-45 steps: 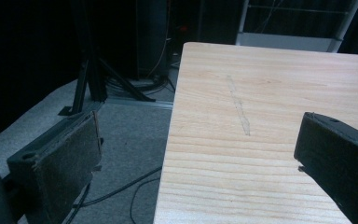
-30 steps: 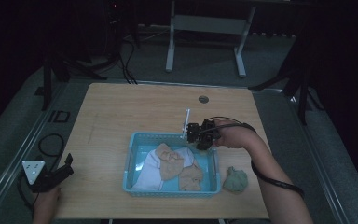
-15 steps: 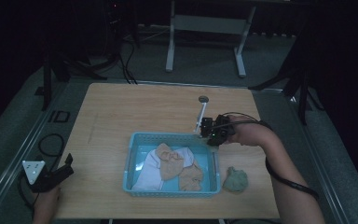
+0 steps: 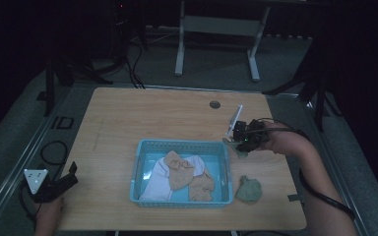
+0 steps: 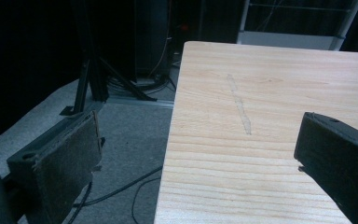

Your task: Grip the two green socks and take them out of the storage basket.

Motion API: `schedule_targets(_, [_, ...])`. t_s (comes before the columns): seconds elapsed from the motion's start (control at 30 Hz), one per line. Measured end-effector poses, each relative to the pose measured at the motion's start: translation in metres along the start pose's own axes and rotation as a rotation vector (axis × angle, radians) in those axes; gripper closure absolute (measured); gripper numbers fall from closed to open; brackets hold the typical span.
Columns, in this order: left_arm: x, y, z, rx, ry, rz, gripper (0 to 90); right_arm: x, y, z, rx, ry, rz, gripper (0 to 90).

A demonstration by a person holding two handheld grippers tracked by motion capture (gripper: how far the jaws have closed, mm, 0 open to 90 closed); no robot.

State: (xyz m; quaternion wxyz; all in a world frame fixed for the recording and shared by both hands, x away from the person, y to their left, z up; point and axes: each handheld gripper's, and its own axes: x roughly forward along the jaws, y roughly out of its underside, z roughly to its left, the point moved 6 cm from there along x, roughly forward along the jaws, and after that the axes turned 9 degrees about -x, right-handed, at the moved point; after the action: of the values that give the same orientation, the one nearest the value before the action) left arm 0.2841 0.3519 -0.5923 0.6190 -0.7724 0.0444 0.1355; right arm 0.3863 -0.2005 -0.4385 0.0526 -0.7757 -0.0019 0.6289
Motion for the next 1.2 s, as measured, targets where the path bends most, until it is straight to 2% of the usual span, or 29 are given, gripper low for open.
schedule_targets(0.23, [0.000,0.000,0.000,0.002,0.000,0.001,0.7,0.006,0.032,-0.003,0.067,-0.012,0.016,83.5])
schedule_targets(0.47, [0.000,0.000,0.000,0.004,0.000,0.003,0.7,0.008,0.052,-0.005,0.110,-0.007,0.010,83.5])
schedule_targets(0.8, [0.000,0.000,0.000,0.002,-0.001,0.002,0.7,0.033,0.056,-0.011,0.137,-0.041,-0.013,83.4])
schedule_targets(0.97, [0.000,0.000,0.000,0.006,0.000,0.004,0.7,0.049,0.058,-0.016,0.161,-0.056,-0.002,83.4])
schedule_targets(1.2, [0.000,0.000,0.000,-0.001,0.001,0.002,0.7,0.080,0.057,-0.021,0.168,-0.061,0.014,83.3])
